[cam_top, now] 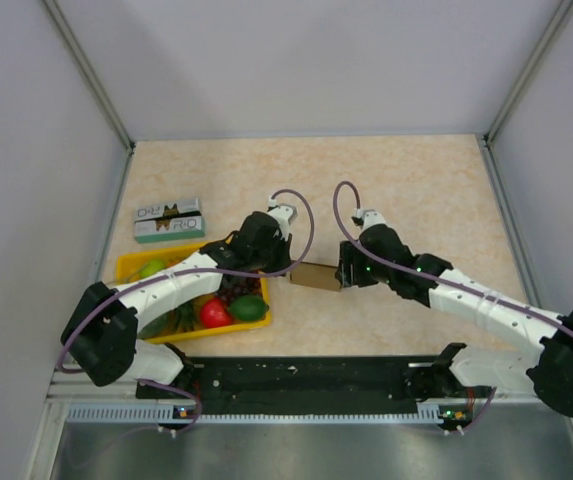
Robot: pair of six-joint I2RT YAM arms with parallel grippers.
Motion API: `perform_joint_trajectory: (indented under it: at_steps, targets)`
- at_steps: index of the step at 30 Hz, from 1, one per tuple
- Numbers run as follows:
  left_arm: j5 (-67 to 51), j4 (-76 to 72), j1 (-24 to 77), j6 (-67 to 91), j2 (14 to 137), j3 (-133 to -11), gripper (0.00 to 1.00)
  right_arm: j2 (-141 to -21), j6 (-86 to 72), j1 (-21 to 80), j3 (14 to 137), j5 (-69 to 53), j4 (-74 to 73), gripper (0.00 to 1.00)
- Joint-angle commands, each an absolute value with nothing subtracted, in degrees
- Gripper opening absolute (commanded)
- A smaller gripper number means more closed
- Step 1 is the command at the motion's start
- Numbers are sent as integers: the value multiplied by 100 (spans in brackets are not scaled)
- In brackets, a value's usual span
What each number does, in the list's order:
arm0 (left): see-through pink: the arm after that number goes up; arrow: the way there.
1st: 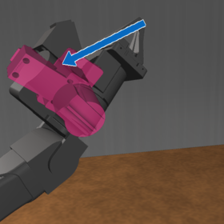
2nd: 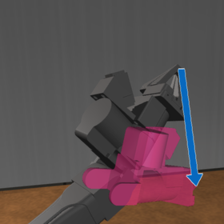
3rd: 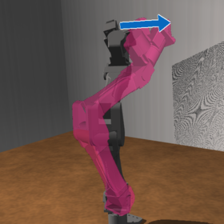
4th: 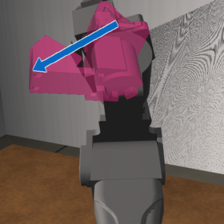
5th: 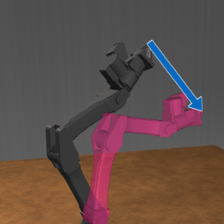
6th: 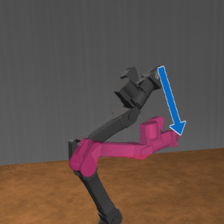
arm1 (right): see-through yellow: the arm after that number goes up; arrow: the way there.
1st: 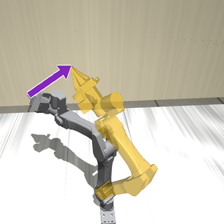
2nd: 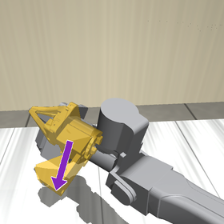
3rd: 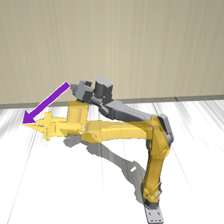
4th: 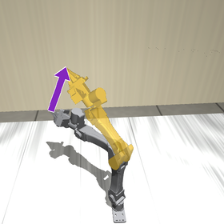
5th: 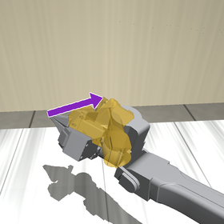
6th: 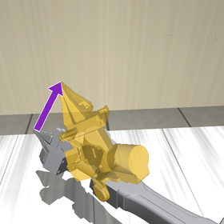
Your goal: Fold the paper box
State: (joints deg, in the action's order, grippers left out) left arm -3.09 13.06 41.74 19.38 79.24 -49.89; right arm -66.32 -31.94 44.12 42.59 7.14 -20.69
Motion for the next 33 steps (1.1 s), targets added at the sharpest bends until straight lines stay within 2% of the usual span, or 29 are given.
perform_joint_trajectory:
  at_steps: [1, 6, 13, 23, 33]
  targets:
    - [-290, 1433, 4201, 1934, 7954, -5045, 0, -6354, -1873, 4377, 4868, 405, -2558, 54]
    - [-325, 1459, 4201, 1942, 7910, -5080, 0, -6617, -1275, 4377, 5167, 307, -2610, 48]
    - [-316, 1494, 4192, 1934, 7919, -5106, 0, -7136, -941, 4386, 5493, 334, -2821, 33]
    - [-343, 1503, 4201, 1925, 7928, -5142, 0, -7409, -835, 4447, 5467, 676, -2848, 32]
    - [-404, 1459, 4210, 1916, 7928, -5115, 0, -7550, -870, 4447, 5528, 905, -2742, 20]
